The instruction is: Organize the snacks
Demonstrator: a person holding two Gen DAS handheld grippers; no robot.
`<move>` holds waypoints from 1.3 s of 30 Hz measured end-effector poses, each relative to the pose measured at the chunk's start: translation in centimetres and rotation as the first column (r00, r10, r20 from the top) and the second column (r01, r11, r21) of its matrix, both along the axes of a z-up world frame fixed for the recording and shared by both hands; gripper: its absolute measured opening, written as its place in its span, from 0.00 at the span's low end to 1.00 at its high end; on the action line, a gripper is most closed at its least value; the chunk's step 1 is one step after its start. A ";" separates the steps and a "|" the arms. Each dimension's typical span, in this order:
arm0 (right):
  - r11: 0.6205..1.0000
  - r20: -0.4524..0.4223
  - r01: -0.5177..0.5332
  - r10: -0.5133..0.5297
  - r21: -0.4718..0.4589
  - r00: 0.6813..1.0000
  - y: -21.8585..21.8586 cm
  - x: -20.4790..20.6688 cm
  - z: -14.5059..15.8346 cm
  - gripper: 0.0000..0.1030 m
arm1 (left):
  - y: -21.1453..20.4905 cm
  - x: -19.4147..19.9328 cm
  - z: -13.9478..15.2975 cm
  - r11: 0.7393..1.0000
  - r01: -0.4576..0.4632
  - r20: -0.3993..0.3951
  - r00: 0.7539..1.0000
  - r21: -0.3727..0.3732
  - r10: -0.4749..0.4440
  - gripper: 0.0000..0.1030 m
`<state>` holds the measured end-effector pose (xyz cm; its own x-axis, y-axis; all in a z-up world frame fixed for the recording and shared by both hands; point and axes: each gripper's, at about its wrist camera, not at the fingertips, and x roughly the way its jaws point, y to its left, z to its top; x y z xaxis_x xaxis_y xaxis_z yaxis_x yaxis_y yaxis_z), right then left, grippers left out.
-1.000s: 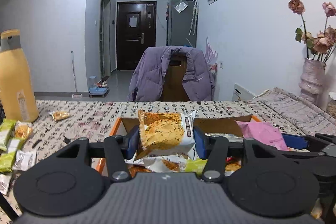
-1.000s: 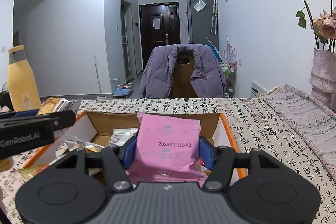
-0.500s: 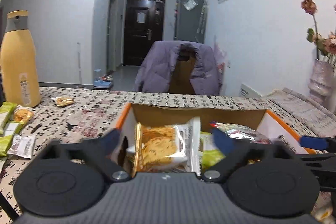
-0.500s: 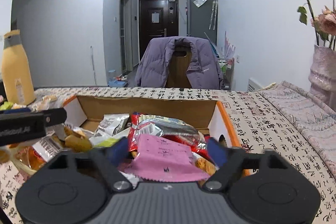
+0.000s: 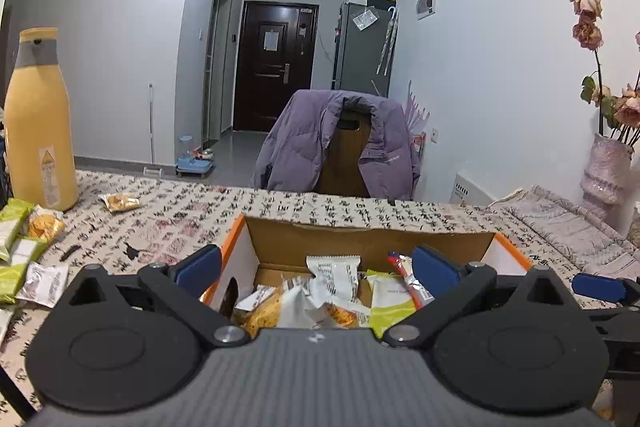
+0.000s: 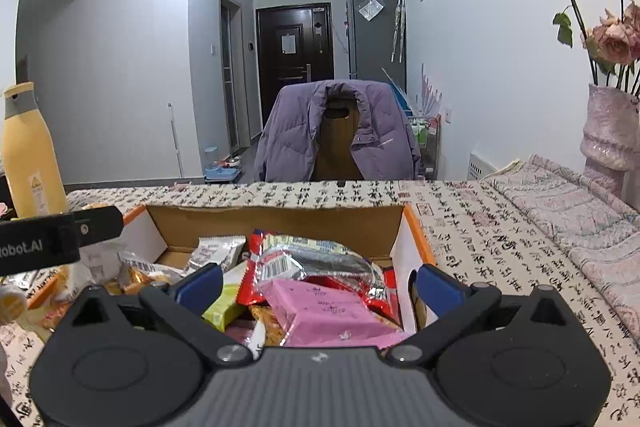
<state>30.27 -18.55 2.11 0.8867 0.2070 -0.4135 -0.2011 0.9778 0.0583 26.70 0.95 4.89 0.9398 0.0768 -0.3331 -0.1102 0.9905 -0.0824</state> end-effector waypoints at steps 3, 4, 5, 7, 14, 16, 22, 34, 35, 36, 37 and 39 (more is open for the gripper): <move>1.000 0.014 0.000 0.000 -0.010 1.000 0.0 -1.0 0.9 1.00 | 0.0 -1.1 0.8 1.000 0.005 0.010 1.000 0.001 -0.005 1.00; 1.000 0.017 -0.002 0.002 -0.011 1.000 0.0 -1.6 1.2 1.00 | 0.0 -1.5 1.0 1.000 0.005 0.014 1.000 0.000 -0.005 1.00; 1.000 0.019 -0.005 0.005 -0.011 1.000 -0.1 -2.0 1.4 1.00 | 0.1 -2.1 1.3 1.000 0.004 0.019 1.000 0.002 -0.004 1.00; 1.000 0.027 -0.010 0.010 -0.018 1.000 -0.1 -3.1 1.8 1.00 | 0.1 -3.2 1.7 1.000 0.002 0.029 1.000 0.003 -0.002 1.00; 0.999 0.064 -0.019 0.021 -0.034 0.998 -0.3 -7.3 3.4 1.00 | 0.1 -7.7 3.3 1.000 0.016 0.073 0.997 -0.007 -0.015 1.00; 0.999 0.075 -0.023 0.025 -0.038 0.997 -0.5 -8.7 3.7 1.00 | 0.1 -9.0 3.5 1.000 0.017 0.079 0.997 -0.007 -0.017 1.00; 0.999 0.101 -0.022 0.026 -0.038 0.994 -1.2 -12.9 4.0 1.00 | 0.4 -13.0 3.6 1.000 0.023 0.084 0.996 -0.006 -0.023 1.00; 0.999 0.110 -0.041 0.042 -0.006 0.993 -3.4 -20.2 3.1 1.00 | 0.3 -19.8 2.4 0.997 0.081 0.095 0.992 0.013 -0.082 1.00; 0.999 0.107 -0.041 0.042 -0.003 0.993 -3.6 -20.7 2.9 1.00 | 0.2 -20.3 2.2 0.996 0.087 0.097 0.991 0.019 -0.088 1.00; 0.999 0.103 -0.042 0.042 0.002 0.994 -3.8 -21.1 2.7 1.00 | 0.1 -20.8 2.0 0.995 0.091 0.097 0.991 0.026 -0.093 1.00; 0.999 0.098 -0.045 0.043 0.009 0.994 -4.0 -21.5 2.5 1.00 | 0.1 -21.2 1.7 0.995 0.095 0.092 0.991 0.032 -0.097 1.00; 0.999 0.090 -0.047 0.045 0.021 0.995 -4.4 -22.2 2.0 1.00 | 0.0 -21.9 1.1 0.994 0.105 0.079 0.991 0.036 -0.107 1.00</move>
